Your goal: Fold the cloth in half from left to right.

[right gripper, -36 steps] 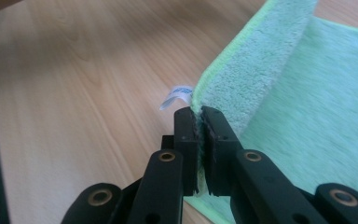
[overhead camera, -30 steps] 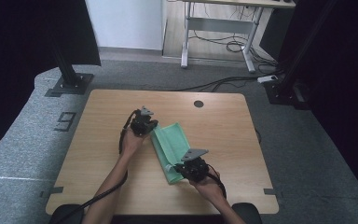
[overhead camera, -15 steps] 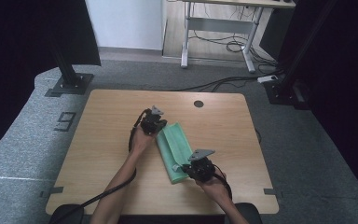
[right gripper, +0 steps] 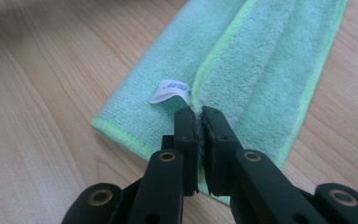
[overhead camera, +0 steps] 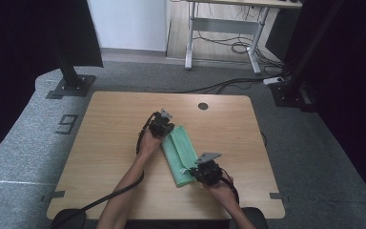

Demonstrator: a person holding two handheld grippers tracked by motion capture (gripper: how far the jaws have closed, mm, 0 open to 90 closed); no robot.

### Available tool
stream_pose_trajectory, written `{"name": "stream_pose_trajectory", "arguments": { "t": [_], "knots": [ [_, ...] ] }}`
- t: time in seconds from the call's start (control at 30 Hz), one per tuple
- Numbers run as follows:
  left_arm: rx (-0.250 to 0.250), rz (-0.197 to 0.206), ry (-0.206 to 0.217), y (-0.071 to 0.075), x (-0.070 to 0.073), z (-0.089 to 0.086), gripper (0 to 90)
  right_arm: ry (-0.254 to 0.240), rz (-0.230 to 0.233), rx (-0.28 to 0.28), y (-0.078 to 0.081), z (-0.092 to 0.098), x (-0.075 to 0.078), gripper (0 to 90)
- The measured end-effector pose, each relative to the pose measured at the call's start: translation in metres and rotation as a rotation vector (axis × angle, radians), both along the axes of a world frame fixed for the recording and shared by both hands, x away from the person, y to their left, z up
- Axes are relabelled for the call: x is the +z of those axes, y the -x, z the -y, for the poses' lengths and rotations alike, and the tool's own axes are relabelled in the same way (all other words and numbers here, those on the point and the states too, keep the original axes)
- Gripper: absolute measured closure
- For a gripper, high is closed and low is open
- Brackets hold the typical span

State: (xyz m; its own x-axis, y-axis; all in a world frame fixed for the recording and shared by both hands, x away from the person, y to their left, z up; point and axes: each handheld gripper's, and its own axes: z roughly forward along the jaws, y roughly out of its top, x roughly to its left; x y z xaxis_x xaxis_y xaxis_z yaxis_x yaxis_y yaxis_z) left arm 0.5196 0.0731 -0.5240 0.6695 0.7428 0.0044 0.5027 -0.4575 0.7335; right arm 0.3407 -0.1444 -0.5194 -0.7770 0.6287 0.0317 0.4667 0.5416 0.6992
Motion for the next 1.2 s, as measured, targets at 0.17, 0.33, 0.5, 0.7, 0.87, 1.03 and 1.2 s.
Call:
{"name": "stream_pose_trajectory", "arguments": {
  "t": [0.17, 0.33, 0.5, 0.7, 0.87, 1.03, 1.2],
  "knots": [
    [-0.006, -0.006, -0.024, -0.003, -0.005, 0.005, 87.1, 0.005, -0.011, -0.005, -0.002, 0.002, -0.003, 84.4],
    [0.022, 0.019, -0.051, -0.002, -0.008, 0.004, 70.6, 0.015, -0.025, -0.004, -0.003, 0.002, -0.007, 84.1],
    [0.023, 0.033, -0.007, 0.000, 0.004, -0.005, 44.2, 0.016, -0.033, -0.010, -0.004, 0.004, -0.009, 83.5],
    [-0.013, 0.016, 0.030, 0.017, 0.021, -0.016, 25.4, 0.017, -0.040, -0.014, -0.005, 0.005, -0.011, 82.5],
    [-0.030, 0.013, 0.005, 0.046, 0.017, -0.022, 18.4, 0.016, -0.040, -0.014, -0.005, 0.006, -0.011, 82.0],
    [-0.025, -0.016, -0.001, 0.071, 0.004, -0.027, 15.4, 0.013, -0.038, -0.018, -0.005, 0.007, -0.011, 81.4],
    [-0.033, -0.024, -0.062, 0.083, -0.011, -0.027, 15.3, 0.013, -0.041, -0.022, -0.005, 0.007, -0.011, 79.3]
  ]
}}
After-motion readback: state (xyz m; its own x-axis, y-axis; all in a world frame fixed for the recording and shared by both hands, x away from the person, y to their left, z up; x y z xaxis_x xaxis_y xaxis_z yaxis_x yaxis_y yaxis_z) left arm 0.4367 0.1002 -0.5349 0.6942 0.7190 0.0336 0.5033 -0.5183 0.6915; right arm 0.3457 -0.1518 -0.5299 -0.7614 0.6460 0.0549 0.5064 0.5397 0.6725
